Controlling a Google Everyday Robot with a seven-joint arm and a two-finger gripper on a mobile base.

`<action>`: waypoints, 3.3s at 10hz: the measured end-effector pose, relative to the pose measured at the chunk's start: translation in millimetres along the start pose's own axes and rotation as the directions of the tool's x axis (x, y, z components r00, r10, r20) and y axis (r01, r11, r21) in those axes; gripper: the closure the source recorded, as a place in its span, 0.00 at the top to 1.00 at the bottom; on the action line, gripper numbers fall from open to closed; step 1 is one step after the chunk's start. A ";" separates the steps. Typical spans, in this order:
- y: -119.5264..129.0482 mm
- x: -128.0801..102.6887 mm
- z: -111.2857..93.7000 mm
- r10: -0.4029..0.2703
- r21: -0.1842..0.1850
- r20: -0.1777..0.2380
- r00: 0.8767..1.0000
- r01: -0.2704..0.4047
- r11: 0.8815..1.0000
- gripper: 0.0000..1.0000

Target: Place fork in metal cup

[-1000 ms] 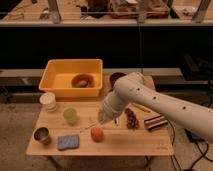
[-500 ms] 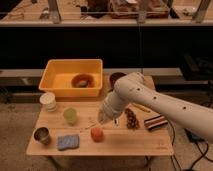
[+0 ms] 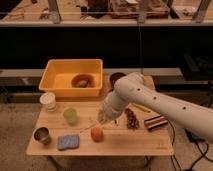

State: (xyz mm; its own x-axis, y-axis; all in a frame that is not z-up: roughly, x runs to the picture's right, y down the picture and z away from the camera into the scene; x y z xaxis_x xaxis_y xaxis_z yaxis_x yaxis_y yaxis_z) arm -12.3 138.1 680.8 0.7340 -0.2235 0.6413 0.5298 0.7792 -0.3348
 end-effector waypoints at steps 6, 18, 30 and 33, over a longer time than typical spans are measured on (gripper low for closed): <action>-0.1 -0.1 0.0 0.000 0.000 0.000 1.000 0.000 1.000 0.20; -30.5 -20.9 -6.1 -0.066 0.021 0.010 0.998 0.066 0.998 0.20; -136.9 -242.7 91.5 -0.462 -0.054 0.074 0.884 0.466 0.883 0.20; -126.7 -241.0 114.2 -0.477 -0.097 0.074 0.876 0.483 0.870 0.20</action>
State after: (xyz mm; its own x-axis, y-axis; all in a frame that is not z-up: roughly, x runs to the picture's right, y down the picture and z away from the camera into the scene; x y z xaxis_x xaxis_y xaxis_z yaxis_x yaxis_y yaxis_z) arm -304.8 160.1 647.5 0.3587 -0.5246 0.7721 0.8567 0.5135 -0.0491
